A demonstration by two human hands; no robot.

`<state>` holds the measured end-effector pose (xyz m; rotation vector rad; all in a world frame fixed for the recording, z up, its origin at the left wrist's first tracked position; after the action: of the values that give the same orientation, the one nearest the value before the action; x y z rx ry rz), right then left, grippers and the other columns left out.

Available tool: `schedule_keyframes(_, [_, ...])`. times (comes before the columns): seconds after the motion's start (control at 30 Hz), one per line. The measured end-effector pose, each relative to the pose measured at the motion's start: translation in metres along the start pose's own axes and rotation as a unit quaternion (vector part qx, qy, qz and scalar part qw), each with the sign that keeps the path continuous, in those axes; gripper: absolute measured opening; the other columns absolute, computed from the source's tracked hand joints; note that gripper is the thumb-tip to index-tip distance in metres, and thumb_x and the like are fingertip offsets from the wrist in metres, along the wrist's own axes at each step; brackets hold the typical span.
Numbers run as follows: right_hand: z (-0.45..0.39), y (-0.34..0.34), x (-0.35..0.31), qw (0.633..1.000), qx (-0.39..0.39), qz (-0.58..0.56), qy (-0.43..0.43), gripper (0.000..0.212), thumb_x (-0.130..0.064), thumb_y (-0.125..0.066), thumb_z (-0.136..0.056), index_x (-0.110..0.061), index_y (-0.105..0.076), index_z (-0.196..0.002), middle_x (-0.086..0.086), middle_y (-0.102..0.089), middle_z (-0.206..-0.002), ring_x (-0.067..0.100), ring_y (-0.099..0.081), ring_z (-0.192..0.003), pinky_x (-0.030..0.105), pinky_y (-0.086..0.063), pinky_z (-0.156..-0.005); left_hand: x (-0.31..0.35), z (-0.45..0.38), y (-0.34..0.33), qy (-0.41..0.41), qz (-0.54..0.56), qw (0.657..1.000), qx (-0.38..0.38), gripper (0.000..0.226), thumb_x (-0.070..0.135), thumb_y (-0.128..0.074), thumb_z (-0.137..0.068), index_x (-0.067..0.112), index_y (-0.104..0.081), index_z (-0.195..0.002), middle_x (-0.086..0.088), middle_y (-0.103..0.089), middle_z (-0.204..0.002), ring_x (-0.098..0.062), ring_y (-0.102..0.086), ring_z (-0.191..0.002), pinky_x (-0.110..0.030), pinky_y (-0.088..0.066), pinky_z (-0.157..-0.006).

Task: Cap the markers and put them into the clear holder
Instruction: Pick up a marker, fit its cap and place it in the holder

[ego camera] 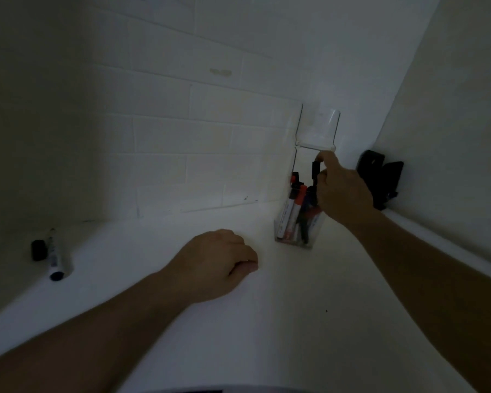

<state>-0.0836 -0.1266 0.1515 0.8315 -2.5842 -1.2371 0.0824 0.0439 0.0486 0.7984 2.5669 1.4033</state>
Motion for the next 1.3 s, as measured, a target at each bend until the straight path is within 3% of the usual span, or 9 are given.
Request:
schedule_keyframes(0.13, [0.006, 0.001, 0.001, 0.998, 0.009, 0.068, 0.005, 0.005, -0.017, -0.043, -0.103, -0.021, -0.042, -0.106, 0.002, -0.052, -0.059, 0.02, -0.049, -0.049, 0.037, -0.048, -0.043, 0.0, 0.0, 0.0, 0.002, -0.007, 1.0, 0.003, 0.026, 0.043, -0.048, -0.097, 0.034, -0.073, -0.097, 0.014, -0.065, -0.082, -0.011, -0.059, -0.078, -0.029, -0.052, -0.071])
schedule_keyframes(0.23, [0.003, -0.004, 0.002, 0.99, -0.001, 0.138, 0.025, 0.013, -0.009, -0.046, -0.094, -0.017, -0.051, -0.085, 0.003, -0.057, -0.074, 0.02, -0.048, -0.064, 0.039, -0.048, -0.061, -0.004, 0.0, 0.0, 0.015, -0.007, 1.0, 0.002, 0.029, 0.044, -0.045, -0.097, 0.034, -0.072, -0.096, 0.014, -0.064, -0.08, -0.01, -0.058, -0.078, -0.031, -0.052, -0.071])
schedule_keyframes(0.3, [0.006, -0.01, -0.001, 0.973, -0.026, 0.219, 0.069, 0.016, -0.009, -0.049, -0.092, -0.015, -0.062, -0.087, 0.004, -0.064, -0.095, 0.021, -0.055, -0.078, 0.039, -0.047, -0.074, -0.007, 0.001, 0.001, 0.022, -0.01, 1.0, 0.002, 0.032, 0.045, -0.043, -0.096, 0.033, -0.072, -0.094, 0.013, -0.063, -0.078, -0.011, -0.058, -0.077, -0.031, -0.052, -0.069])
schedule_keyframes(0.4, [0.02, 0.017, -0.011, 0.985, 0.084, 0.15, 0.034, 0.018, -0.021, -0.055, -0.097, -0.018, -0.07, -0.106, 0.001, -0.064, -0.128, 0.032, -0.057, -0.098, 0.044, -0.047, -0.08, -0.013, 0.001, 0.002, 0.041, -0.023, 0.999, 0.011, 0.03, 0.046, -0.044, -0.095, 0.034, -0.072, -0.093, 0.014, -0.064, -0.077, -0.01, -0.057, -0.075, -0.03, -0.051, -0.068])
schedule_keyframes(0.47, [0.034, 0.027, -0.039, 0.987, 0.135, 0.07, 0.059, 0.021, -0.026, -0.054, -0.097, -0.021, -0.07, -0.109, 0.002, -0.064, -0.123, 0.031, -0.054, -0.1, 0.044, -0.043, -0.081, -0.025, 0.001, 0.005, 0.079, -0.027, 0.996, 0.025, 0.031, 0.047, -0.044, -0.094, 0.035, -0.072, -0.095, 0.014, -0.064, -0.077, -0.009, -0.055, -0.074, -0.03, -0.05, -0.069])
schedule_keyframes(0.6, [0.058, -0.005, -0.116, 0.974, -0.002, -0.184, 0.136, 0.019, -0.018, -0.054, -0.097, -0.018, -0.07, -0.107, -0.004, -0.06, -0.099, 0.0, -0.051, -0.08, 0.023, -0.047, -0.076, -0.049, 0.003, 0.013, 0.167, -0.05, 0.984, 0.033, 0.027, 0.048, -0.047, -0.094, 0.035, -0.07, -0.093, 0.013, -0.061, -0.075, -0.011, -0.054, -0.073, -0.031, -0.05, -0.069])
schedule_keyframes(0.67, [0.067, -0.024, -0.14, 0.961, -0.034, -0.239, 0.133, 0.018, -0.015, -0.058, -0.095, -0.019, -0.069, -0.108, -0.006, -0.062, -0.094, 0.0, -0.052, -0.073, 0.019, -0.045, -0.07, -0.062, 0.006, 0.015, 0.209, -0.064, 0.975, 0.029, 0.024, 0.047, -0.048, -0.094, 0.036, -0.07, -0.093, 0.013, -0.065, -0.079, -0.012, -0.058, -0.075, -0.032, -0.052, -0.069])
schedule_keyframes(0.9, [0.074, -0.1, -0.153, 0.933, -0.155, -0.325, 0.018, 0.023, -0.016, -0.06, -0.092, -0.03, -0.064, -0.11, -0.007, -0.062, -0.087, 0.008, -0.058, -0.075, 0.025, -0.049, -0.07, -0.099, 0.026, 0.01, 0.324, -0.026, 0.945, -0.026, 0.013, 0.042, -0.057, -0.082, 0.035, -0.063, -0.091, 0.013, -0.062, -0.084, -0.011, -0.059, -0.08, -0.031, -0.053, -0.073])
schedule_keyframes(1.3, [0.088, -0.126, -0.167, 0.937, -0.198, -0.267, 0.111, 0.022, -0.028, -0.056, -0.093, -0.034, -0.062, -0.113, -0.013, -0.046, -0.088, 0.012, -0.049, -0.079, 0.029, -0.038, -0.069, -0.124, 0.053, 0.06, 0.395, -0.021, 0.916, -0.059, 0.009, 0.036, -0.066, -0.087, 0.033, -0.071, -0.094, 0.014, -0.068, -0.086, -0.007, -0.064, -0.079, -0.023, -0.053, -0.074])
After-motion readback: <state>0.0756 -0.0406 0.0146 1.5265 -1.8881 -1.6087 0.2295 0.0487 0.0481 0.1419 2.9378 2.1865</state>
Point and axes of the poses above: each hand's wrist, its own z-axis away from the middle knuckle, its own y-axis out of the back of the hand, x = y × z, the point moved 9 cm from there along -z, towards the middle knuckle
